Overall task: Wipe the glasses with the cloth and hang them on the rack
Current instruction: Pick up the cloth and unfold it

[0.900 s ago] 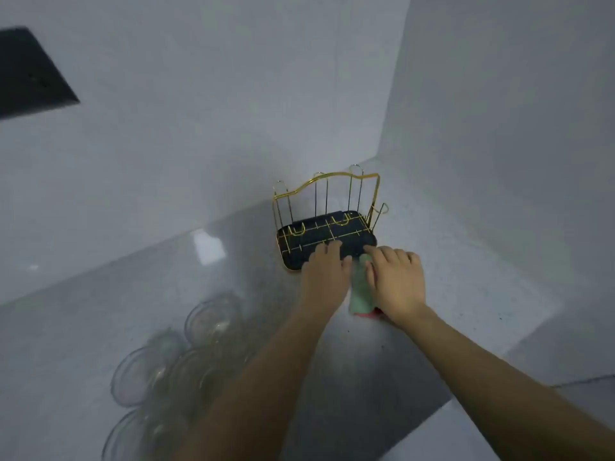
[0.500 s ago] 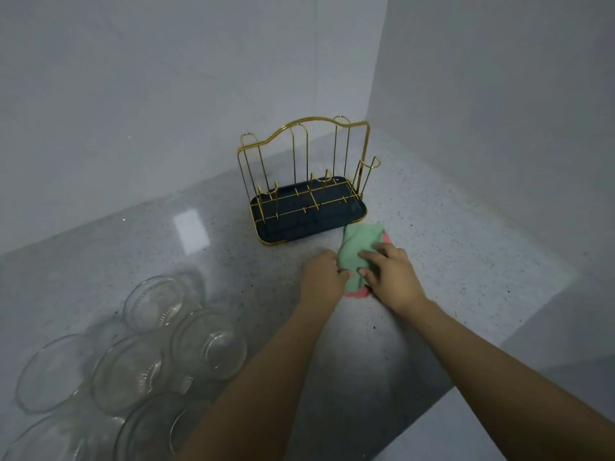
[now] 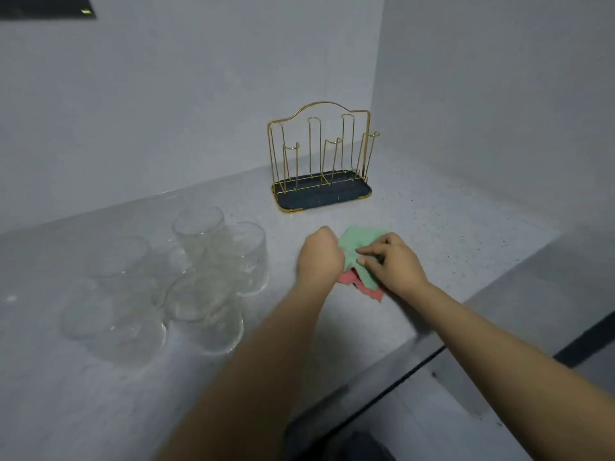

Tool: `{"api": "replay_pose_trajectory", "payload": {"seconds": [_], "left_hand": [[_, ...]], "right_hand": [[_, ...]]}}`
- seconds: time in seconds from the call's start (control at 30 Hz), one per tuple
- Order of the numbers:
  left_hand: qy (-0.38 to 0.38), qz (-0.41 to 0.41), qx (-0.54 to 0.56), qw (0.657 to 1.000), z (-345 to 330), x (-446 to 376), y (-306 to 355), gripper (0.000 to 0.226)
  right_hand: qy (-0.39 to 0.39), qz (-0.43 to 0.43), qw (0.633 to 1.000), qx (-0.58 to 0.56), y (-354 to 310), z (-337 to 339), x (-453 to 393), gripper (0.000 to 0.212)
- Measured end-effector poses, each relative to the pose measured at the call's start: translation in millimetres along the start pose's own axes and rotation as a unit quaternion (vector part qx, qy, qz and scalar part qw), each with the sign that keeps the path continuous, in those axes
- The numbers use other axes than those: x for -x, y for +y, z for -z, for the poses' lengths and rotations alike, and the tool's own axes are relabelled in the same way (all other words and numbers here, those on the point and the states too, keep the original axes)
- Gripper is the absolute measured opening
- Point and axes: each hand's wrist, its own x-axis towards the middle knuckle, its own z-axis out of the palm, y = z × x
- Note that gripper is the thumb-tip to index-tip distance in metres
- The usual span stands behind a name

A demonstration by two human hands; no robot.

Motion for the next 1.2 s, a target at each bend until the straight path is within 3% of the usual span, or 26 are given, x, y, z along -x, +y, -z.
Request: {"api": "replay_pose_trajectory", "payload": {"seconds": [0.17, 0.27, 0.37, 0.57, 0.7, 0.87, 0.97, 1.07, 1.2], "left_hand": [[0.024, -0.028, 0.049, 0.998, 9.0, 69.4, -18.0, 0.032], [0.036, -0.083, -0.052, 0.995, 11.6, 109.4, -28.3, 0.017], [-0.037, -0.101, -0.075, 0.991, 14.9, 134.5, -35.6, 0.020], [-0.089, -0.099, -0.178, 0.975, 28.0, 131.6, -40.4, 0.042], [-0.093, -0.097, -0.131, 0.982, 38.2, 115.0, -52.4, 0.036], [-0.102, -0.089, -0.087, 0.987, 43.9, 104.9, -51.7, 0.027], [-0.104, -0.084, -0.077, 0.988, 45.4, 100.6, -50.1, 0.028], [-0.098, -0.077, -0.056, 0.991, 45.4, 95.5, -51.1, 0.022], [-0.081, -0.067, -0.058, 0.993, 42.6, 90.5, -54.8, 0.009]], "right_hand": [[-0.029, 0.034, 0.998, 0.041, -21.1, 3.9, 57.8, 0.026], [-0.045, 0.041, 0.997, 0.037, -32.4, 15.0, 87.6, 0.025], [-0.076, 0.021, 0.997, -0.004, -31.4, 31.5, 103.9, 0.025], [-0.125, 0.022, 0.986, 0.103, -2.6, 50.7, 102.3, 0.028], [-0.078, 0.002, 0.997, -0.004, 6.1, 47.1, 97.6, 0.014], [-0.149, 0.011, 0.987, -0.063, 9.2, 53.5, 84.7, 0.009], [-0.142, 0.001, 0.988, -0.061, 17.7, 56.1, 77.7, 0.021], [-0.120, 0.015, 0.991, -0.064, 16.2, 52.6, 79.1, 0.009], [-0.100, 0.014, 0.991, -0.082, 18.4, 48.0, 78.3, 0.009]]}}
